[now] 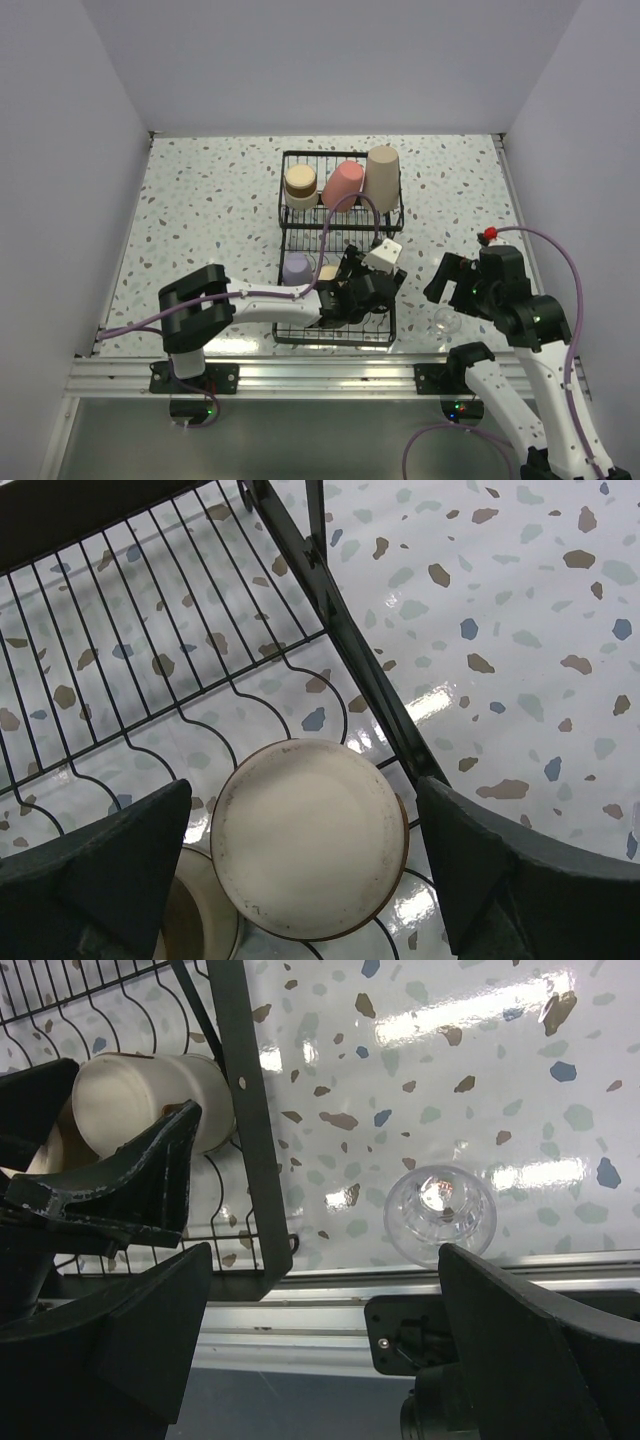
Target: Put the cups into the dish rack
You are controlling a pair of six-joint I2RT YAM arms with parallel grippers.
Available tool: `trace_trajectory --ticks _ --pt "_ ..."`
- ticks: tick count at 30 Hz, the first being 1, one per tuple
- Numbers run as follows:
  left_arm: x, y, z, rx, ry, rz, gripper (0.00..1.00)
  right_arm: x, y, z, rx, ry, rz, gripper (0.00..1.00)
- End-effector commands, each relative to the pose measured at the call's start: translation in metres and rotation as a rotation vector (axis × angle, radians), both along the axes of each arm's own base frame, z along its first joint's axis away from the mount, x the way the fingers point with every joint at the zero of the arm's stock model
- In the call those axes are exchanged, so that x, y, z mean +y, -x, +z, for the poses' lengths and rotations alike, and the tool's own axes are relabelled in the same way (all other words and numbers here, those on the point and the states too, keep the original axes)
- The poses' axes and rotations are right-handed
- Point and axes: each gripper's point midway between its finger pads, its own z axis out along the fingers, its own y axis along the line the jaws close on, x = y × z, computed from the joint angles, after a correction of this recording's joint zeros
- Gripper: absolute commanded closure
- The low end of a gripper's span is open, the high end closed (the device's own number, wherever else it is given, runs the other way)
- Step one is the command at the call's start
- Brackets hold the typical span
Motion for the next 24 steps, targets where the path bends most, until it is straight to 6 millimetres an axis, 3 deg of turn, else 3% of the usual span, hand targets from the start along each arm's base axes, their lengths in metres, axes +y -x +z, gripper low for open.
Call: trace_trajectory --ticks 1,9,14,18,24 --pt "-0.002 -0.007 0.013 -0.028 0.074 0.045 0.01 0.002 0.0 -0.001 -0.012 -0.009 0.005 0.02" --pt "0.006 -0.007 0.046 -0.046 0.09 0.056 0.0 0.004 0.003 -0.003 -0.004 -0.025 0.011 0.02" --pt "0.012 -0.006 0.079 -0.057 0.103 0.067 0.0 0.003 0.006 -0.011 0.022 -0.022 0.001 0.02" --pt "0.021 -0.002 0.12 -0.079 0.184 0.066 0.0 0.001 0.013 -0.03 0.101 -0.013 -0.026 0.02" --pt "0.038 0.002 0.155 -0.088 0.268 0.084 0.0 0.003 0.023 -0.061 0.252 -0.019 -0.081 0.06"
